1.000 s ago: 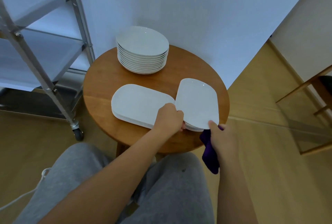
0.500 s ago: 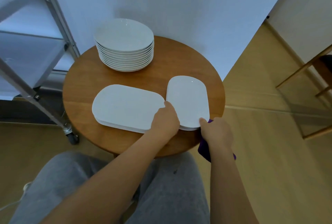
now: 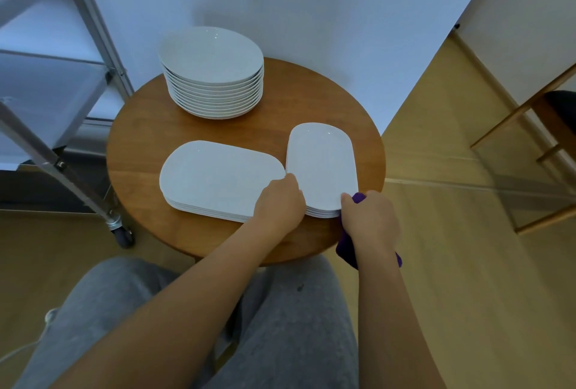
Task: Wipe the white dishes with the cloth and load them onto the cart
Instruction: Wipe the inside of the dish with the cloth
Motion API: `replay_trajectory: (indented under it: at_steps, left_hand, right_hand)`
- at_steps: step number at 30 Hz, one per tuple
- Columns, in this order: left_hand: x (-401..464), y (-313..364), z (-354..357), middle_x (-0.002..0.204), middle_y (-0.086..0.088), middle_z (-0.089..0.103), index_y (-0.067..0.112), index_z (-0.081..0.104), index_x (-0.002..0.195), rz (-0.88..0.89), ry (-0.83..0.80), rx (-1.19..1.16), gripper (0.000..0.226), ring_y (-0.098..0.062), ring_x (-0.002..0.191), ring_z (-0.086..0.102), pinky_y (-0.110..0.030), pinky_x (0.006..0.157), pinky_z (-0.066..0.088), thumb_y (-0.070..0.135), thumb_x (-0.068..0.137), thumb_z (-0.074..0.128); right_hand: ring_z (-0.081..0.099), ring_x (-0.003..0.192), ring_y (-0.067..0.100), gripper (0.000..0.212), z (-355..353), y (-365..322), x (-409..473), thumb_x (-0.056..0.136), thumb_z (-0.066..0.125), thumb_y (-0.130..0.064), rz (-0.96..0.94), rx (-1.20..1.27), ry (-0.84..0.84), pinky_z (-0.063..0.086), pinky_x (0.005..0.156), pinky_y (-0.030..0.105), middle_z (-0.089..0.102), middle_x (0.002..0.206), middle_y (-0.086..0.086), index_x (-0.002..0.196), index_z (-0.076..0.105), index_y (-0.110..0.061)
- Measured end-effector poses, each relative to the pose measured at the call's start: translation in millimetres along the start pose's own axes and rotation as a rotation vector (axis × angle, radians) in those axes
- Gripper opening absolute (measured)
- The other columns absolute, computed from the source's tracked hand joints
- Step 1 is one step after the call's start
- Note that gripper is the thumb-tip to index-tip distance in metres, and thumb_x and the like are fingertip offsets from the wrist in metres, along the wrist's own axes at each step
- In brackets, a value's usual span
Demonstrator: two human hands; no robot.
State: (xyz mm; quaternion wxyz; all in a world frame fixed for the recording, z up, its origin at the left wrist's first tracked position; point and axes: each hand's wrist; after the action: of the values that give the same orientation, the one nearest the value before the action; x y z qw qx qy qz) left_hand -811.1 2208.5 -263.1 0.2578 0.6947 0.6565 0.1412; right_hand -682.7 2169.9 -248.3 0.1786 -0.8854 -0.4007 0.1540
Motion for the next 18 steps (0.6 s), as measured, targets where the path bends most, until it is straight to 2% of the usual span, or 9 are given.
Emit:
replay_trajectory:
  at_steps: [4, 7, 9, 12, 15, 18]
  left_hand:
    - [-6.7, -20.7, -16.2, 0.125, -0.005, 0.061, 0.016, 0.052, 0.127, 0.005, 0.084, -0.042, 0.034, -0.022, 0.109, 0.059, -0.03, 0.092, 0.045, 0.031, 0.097, 0.045]
    - [-9.4, -58.0, -39.0, 0.113, -0.002, 0.067, 0.021, 0.056, 0.126, -0.016, 0.225, -0.061, 0.036, -0.017, 0.097, 0.063, -0.029, 0.083, 0.049, 0.035, 0.093, 0.054]
    - [-11.2, -92.7, -54.1, 0.107, -0.002, 0.068, 0.021, 0.059, 0.122, -0.037, 0.344, -0.068, 0.035, -0.015, 0.092, 0.058, -0.027, 0.078, 0.046, 0.034, 0.09, 0.059]
    - [-11.5, -145.0, -69.8, 0.117, -0.008, 0.058, 0.018, 0.056, 0.123, -0.185, 0.482, -0.003, 0.041, -0.024, 0.106, 0.049, -0.036, 0.086, 0.043, 0.038, 0.087, 0.061]
    - [-6.7, -167.6, -80.3, 0.117, -0.015, 0.053, 0.012, 0.056, 0.114, -0.346, 0.381, 0.013, 0.037, -0.029, 0.107, 0.048, -0.04, 0.084, 0.044, 0.038, 0.088, 0.058]
    - [-0.6, -165.8, -86.5, 0.11, -0.015, 0.06, 0.006, 0.063, 0.106, -0.263, 0.3, 0.003, 0.027, -0.028, 0.097, 0.055, -0.037, 0.084, 0.049, 0.026, 0.092, 0.052]
  right_hand:
    - [0.054, 0.081, 0.022, 0.03, -5.7, -9.2, -18.4, 0.091, 0.048, -0.038, -0.064, 0.032, 0.029, 0.037, 0.063, 0.029, 0.057, 0.097, 0.008, 0.099, 0.056, -0.011]
    - [0.052, 0.082, 0.017, 0.031, -6.0, -20.9, -32.0, 0.088, 0.054, -0.041, -0.155, 0.107, 0.003, 0.037, 0.062, 0.027, 0.055, 0.098, 0.001, 0.106, 0.055, -0.016]
    - [0.052, 0.087, 0.015, 0.036, -2.6, -30.7, -40.2, 0.084, 0.062, -0.041, -0.158, 0.271, -0.112, 0.04, 0.064, 0.026, 0.055, 0.103, -0.002, 0.112, 0.051, -0.021]
    - [0.053, 0.087, 0.015, 0.049, 5.8, -45.8, -51.9, 0.077, 0.073, -0.037, -0.049, 0.557, -0.326, 0.042, 0.058, 0.023, 0.054, 0.106, -0.003, 0.115, 0.045, -0.025]
    - [0.05, 0.087, 0.016, 0.06, 16.8, -56.9, -60.9, 0.073, 0.077, -0.035, 0.002, 0.629, -0.434, 0.043, 0.06, 0.023, 0.048, 0.106, -0.007, 0.116, 0.036, -0.03]
    - [0.049, 0.088, 0.016, 0.06, 25.6, -64.0, -66.7, 0.075, 0.077, -0.033, -0.004, 0.637, -0.452, 0.043, 0.064, 0.026, 0.046, 0.105, -0.008, 0.117, 0.035, -0.031]
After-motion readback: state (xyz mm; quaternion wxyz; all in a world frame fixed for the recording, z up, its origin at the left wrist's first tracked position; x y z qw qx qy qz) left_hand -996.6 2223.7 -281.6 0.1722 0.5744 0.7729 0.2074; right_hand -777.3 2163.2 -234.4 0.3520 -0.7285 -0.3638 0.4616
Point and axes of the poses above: each hand's wrist, its own x-axis towards the middle knuckle, its own z-axis out of the palm, y = z × x
